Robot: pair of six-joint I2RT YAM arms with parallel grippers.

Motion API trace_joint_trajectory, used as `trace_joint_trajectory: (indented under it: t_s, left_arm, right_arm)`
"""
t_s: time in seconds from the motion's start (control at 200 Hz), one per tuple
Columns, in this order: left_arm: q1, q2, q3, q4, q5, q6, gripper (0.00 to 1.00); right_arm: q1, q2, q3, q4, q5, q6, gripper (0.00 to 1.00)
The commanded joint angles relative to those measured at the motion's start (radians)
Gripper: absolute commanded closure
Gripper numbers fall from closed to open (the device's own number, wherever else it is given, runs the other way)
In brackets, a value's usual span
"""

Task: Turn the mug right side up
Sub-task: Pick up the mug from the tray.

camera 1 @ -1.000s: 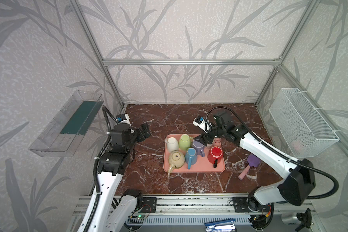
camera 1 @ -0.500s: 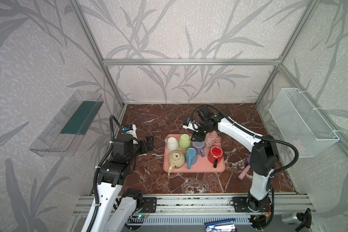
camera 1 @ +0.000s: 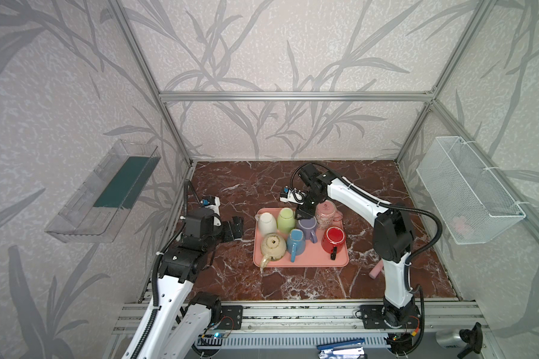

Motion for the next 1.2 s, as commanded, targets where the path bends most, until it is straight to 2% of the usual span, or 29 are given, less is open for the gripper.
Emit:
trace_joint_trajectory:
  t_s: [0.0, 0.285, 0.485, 0.77, 1.195]
  left_arm:
    - [-0.005, -0.002, -0.004, -0.006, -0.003, 0.012, 0.02]
    - [-0.011, 0.001, -0.002, -0.013, -0.018, 0.023, 0.02]
    - [-0.017, 0.001, -0.002, -0.014, -0.021, 0.025, 0.02]
    - [-0.020, 0.002, -0.002, -0.013, -0.017, 0.025, 0.02]
    - [-0.022, 0.007, -0.005, -0.015, -0.014, 0.023, 0.02]
  right_arm:
    - [0.019, 0.037, 0.039, -0.036, -0.004, -0.024, 0.53]
    - [0.056, 0.107, 0.113, -0.071, 0.002, -0.038, 0.52]
    - [0.067, 0.099, 0.093, -0.067, -0.011, -0.048, 0.54]
    - [0.072, 0.078, 0.048, -0.051, 0.006, -0.053, 0.61]
    - [0.077, 0.083, 0.023, -0.007, 0.023, -0.048, 0.59]
